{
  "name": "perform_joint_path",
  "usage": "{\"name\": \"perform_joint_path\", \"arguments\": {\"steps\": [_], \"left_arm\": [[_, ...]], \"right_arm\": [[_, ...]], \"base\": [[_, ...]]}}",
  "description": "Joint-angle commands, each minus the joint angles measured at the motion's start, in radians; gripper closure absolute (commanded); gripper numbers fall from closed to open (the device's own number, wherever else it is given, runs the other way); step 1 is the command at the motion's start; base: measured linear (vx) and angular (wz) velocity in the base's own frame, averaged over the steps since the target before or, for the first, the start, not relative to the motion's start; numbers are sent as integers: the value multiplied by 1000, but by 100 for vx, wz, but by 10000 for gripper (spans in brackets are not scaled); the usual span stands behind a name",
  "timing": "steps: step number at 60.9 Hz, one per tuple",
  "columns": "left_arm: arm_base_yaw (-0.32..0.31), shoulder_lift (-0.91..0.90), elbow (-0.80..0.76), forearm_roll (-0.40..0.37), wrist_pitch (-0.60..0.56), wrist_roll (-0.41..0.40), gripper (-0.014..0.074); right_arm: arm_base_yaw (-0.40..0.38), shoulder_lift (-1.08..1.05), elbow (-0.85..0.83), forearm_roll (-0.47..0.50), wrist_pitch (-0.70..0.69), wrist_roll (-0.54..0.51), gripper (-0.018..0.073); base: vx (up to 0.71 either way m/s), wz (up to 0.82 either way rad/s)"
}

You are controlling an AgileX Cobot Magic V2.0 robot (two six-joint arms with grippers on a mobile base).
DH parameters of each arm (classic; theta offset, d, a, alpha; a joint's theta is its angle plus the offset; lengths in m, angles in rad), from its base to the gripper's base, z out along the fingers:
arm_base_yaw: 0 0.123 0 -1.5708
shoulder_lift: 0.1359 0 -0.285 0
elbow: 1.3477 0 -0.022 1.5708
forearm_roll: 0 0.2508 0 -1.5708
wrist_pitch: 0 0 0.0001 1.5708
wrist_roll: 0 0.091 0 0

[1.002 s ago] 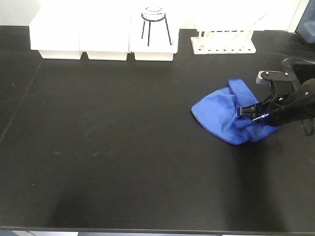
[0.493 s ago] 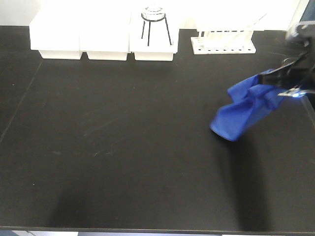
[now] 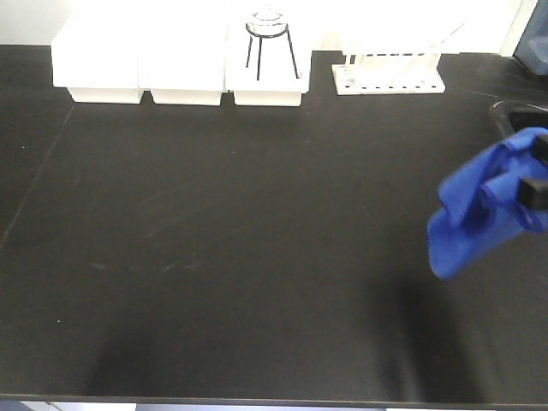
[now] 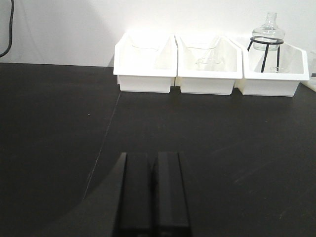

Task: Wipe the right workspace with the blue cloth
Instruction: 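Lift the blue cloth up off the counter with the right gripper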

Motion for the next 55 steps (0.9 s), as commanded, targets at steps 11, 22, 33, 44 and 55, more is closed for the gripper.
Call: {"name": "perform_joint_path", "arguments": {"steps": [11,22,33,44,55], "left_arm": [[5,-16,31,1,-75,-8,602],[5,-16,31,1,-75,-8,602],[5,-16,31,1,-75,-8,602],[5,-16,31,1,-75,-8,602],[5,-16,31,1,-75,-8,602]], "right_arm": [[-3,-164,-4,-2,-30,-9,567],[-3,-200,-4,-2,9,-8,567],[-3,-200,-4,-2,9,-8,567],[-3,-200,-4,-2,9,-8,567],[-3,-200,-4,-2,9,-8,567]], "base": [[0,0],[0,0],[0,0],[0,0],[0,0]]}}
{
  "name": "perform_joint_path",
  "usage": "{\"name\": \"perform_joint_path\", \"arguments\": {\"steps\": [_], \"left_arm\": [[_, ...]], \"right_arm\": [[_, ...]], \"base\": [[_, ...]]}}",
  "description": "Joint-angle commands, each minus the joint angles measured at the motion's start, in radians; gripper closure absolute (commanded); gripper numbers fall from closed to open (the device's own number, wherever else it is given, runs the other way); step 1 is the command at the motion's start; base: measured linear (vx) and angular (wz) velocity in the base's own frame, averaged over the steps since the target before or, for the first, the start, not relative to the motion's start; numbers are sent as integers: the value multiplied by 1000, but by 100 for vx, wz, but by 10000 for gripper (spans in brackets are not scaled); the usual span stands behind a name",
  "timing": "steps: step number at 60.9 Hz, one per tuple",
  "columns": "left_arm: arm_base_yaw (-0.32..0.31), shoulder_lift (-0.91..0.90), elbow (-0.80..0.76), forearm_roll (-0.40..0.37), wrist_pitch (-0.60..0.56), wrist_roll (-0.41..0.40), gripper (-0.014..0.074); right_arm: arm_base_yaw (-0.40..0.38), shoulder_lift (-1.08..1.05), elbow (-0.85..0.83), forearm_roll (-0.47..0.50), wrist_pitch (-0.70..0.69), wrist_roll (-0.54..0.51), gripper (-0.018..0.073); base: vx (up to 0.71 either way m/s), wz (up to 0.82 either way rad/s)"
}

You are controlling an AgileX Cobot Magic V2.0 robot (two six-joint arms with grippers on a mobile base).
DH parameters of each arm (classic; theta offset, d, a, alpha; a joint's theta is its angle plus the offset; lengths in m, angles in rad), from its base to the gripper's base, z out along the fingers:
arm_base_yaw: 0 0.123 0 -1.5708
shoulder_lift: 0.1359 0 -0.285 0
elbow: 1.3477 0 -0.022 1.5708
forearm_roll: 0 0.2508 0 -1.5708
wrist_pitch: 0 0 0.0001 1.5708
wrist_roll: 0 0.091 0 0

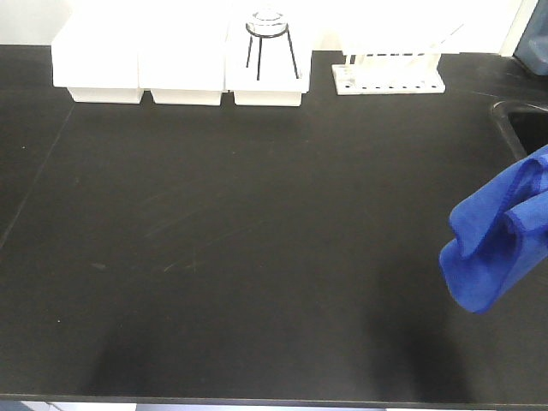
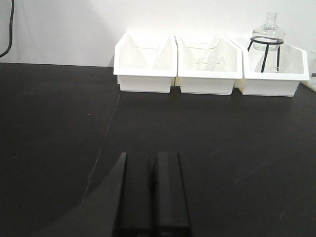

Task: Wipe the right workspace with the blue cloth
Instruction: 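Lift the blue cloth up off the counter with the right gripper, then drive the base backward and turn while holding the cloth in the right gripper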

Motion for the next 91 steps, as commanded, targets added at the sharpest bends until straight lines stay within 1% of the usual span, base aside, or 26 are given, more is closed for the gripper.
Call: {"name": "perform_joint_path", "arguments": {"steps": [1,43,91], "left_arm": [[5,-16,31,1,-75,-8,602],[5,-16,31,1,-75,-8,602],[5,-16,31,1,-75,-8,602]], "right_arm": [[-3,0,-27,5,-75,-8,567],[-3,0,-27,5,-75,-8,567],[-3,0,-27,8,-75,-8,567]], "base": [[0,0],[-4,0],[-25,0]]}}
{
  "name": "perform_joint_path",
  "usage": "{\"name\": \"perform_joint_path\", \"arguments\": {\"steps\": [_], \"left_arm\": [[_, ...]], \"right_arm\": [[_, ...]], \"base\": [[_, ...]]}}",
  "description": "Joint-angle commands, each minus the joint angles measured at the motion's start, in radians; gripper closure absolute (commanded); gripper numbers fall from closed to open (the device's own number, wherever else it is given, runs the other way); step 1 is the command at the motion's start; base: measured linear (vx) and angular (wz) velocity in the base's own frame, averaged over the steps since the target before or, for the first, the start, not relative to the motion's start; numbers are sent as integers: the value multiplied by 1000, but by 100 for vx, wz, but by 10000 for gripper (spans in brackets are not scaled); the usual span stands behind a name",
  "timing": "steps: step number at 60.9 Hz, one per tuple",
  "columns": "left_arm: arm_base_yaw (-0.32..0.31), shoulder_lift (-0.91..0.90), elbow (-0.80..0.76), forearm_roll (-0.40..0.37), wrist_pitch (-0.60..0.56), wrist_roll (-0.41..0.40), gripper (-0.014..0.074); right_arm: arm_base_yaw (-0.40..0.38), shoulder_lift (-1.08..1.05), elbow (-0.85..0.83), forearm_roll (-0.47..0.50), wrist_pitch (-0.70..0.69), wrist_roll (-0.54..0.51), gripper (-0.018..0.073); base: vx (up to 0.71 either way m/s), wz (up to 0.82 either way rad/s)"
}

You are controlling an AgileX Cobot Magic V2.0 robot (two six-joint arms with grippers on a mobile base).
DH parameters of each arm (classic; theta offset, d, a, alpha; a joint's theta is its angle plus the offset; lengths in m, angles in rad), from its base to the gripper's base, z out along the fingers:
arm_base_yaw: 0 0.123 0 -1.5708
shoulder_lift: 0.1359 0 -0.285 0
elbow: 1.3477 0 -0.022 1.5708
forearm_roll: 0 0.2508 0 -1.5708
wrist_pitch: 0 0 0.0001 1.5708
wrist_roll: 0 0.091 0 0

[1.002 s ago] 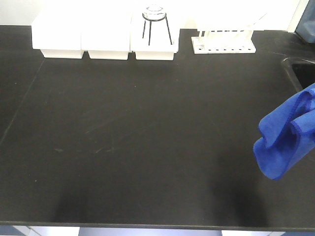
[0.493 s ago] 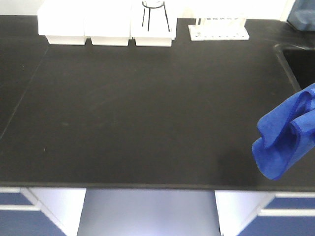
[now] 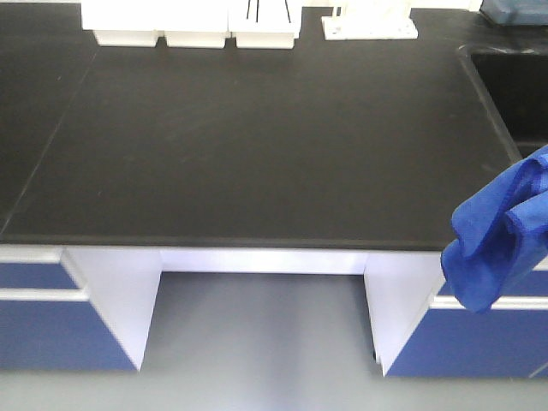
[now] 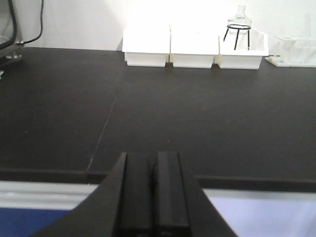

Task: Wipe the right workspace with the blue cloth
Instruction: 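Drive the base backward and turn while holding the cloth in the right gripper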

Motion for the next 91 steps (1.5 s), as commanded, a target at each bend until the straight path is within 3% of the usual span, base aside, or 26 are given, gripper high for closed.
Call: {"name": "perform_joint_path", "arguments": {"steps": [1,91], "left_arm": [[5,-16,31,1,-75,-8,602],[5,-16,31,1,-75,-8,602]], "right_arm": [[-3,0,-27,8,-76,-8,567],[-3,0,-27,8,-76,-8,567]], "base": [[-31,8],[-35,1]]}}
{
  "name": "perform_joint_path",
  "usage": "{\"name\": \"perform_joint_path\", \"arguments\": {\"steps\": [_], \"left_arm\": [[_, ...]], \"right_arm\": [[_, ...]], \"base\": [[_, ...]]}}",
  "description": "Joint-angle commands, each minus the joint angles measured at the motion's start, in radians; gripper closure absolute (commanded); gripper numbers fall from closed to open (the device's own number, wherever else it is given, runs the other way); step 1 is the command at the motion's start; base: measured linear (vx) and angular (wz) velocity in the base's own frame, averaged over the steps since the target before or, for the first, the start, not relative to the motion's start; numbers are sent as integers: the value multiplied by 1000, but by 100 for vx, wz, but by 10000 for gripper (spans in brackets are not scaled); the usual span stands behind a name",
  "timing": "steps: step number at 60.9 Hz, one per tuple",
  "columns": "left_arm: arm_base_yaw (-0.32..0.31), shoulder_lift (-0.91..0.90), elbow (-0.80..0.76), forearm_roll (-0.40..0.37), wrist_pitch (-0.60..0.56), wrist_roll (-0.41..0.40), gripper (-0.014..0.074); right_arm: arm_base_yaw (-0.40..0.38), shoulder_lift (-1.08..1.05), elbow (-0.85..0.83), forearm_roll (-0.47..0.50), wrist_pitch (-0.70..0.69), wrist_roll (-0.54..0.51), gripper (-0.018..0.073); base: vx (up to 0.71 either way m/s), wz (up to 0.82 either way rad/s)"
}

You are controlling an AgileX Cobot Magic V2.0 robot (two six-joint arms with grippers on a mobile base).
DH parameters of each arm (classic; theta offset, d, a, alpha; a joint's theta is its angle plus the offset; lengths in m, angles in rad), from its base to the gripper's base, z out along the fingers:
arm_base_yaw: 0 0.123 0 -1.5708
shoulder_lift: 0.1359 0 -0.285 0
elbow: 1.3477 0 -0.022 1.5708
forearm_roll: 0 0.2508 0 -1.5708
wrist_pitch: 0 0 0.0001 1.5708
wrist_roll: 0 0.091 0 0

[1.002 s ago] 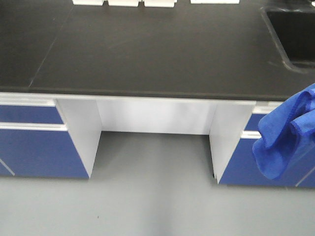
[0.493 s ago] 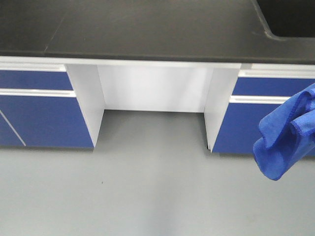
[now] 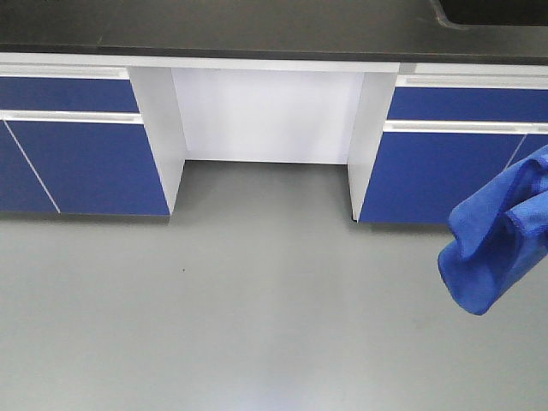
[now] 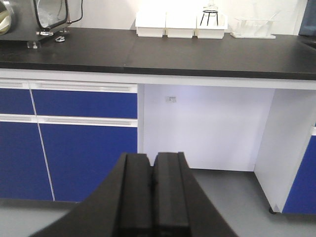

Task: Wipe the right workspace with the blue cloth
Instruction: 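Drive the base backward and turn while holding the cloth in the right gripper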

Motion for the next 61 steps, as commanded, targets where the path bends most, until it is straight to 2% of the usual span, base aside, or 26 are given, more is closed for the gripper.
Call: {"name": "perform_joint_path", "arguments": {"steps": [1,28,61], "left_arm": [[5,-16,31,1,-76,-8,602],[5,-16,31,1,-76,-8,602],[5,-16,31,1,-76,-8,602]], "right_arm": [[-3,0,-27,8,-76,-8,567],[-3,0,-27,8,-76,-8,567],[-3,0,-27,8,-76,-8,567]], "base": [[-33,-2],[-28,-20],[-16,-71]]}}
